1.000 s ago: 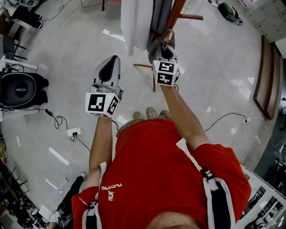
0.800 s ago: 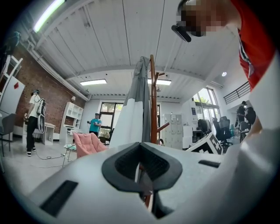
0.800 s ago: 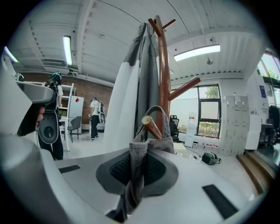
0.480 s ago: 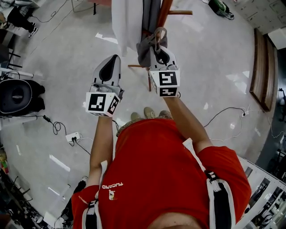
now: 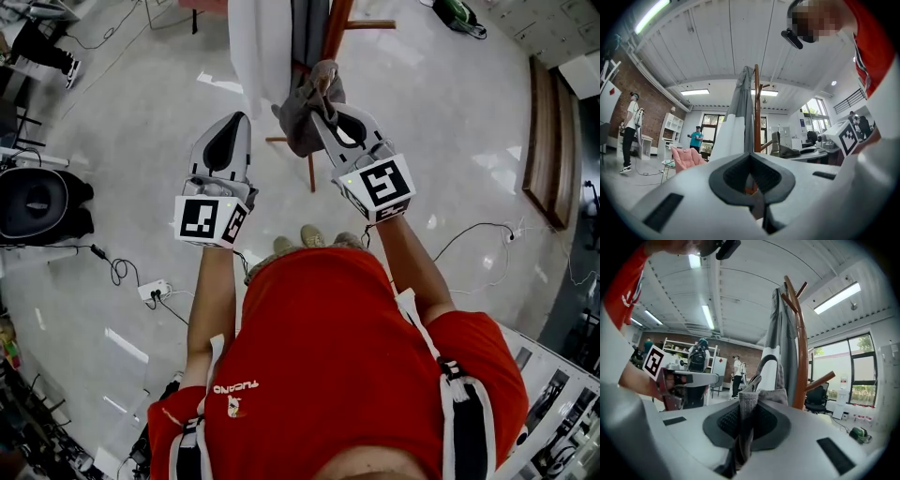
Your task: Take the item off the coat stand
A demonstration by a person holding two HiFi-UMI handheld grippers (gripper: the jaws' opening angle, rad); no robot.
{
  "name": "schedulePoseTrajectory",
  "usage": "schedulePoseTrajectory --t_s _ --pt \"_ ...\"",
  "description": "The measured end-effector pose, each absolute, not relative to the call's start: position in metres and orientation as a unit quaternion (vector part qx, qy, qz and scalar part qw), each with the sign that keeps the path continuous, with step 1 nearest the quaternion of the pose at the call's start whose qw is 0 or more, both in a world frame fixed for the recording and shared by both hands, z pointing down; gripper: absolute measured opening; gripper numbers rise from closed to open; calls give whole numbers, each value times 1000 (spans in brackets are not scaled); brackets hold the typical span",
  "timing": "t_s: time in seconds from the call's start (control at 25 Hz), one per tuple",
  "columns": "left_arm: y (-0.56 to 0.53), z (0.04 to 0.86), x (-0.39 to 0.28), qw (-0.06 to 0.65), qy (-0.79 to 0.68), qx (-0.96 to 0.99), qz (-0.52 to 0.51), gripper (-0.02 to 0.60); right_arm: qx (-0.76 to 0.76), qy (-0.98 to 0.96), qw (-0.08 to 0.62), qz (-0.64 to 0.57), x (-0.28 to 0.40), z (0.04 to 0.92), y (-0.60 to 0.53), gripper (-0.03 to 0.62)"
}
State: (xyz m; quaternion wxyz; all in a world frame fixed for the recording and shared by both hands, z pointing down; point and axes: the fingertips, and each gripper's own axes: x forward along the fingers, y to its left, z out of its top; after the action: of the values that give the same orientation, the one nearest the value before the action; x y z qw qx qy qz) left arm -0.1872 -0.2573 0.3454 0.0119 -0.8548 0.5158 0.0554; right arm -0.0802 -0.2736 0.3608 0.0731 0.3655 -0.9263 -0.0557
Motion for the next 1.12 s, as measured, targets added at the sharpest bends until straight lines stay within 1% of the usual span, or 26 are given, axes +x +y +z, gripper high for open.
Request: schedulePoseTrajectory --t_s 0.28,0.6,0.8,0.96,1.12 --pt "-237 335 -180 23 515 -855 51 9 309 -946 67 -70 -72 357 -236 32" --pt "-239 333 -185 23 517 -855 46 9 299 -950 84 -43 -66 360 -227 31" --pt "-238 335 -187 22 515 -856 43 9 292 -952 66 -68 -66 355 -228 31" --pt "-237 333 -187 23 515 -856 44 9 295 -951 73 -49 -65 355 -226 31" --pt "-235 332 -183 24 514 -856 44 9 293 -952 58 -69 -61 351 -226 31"
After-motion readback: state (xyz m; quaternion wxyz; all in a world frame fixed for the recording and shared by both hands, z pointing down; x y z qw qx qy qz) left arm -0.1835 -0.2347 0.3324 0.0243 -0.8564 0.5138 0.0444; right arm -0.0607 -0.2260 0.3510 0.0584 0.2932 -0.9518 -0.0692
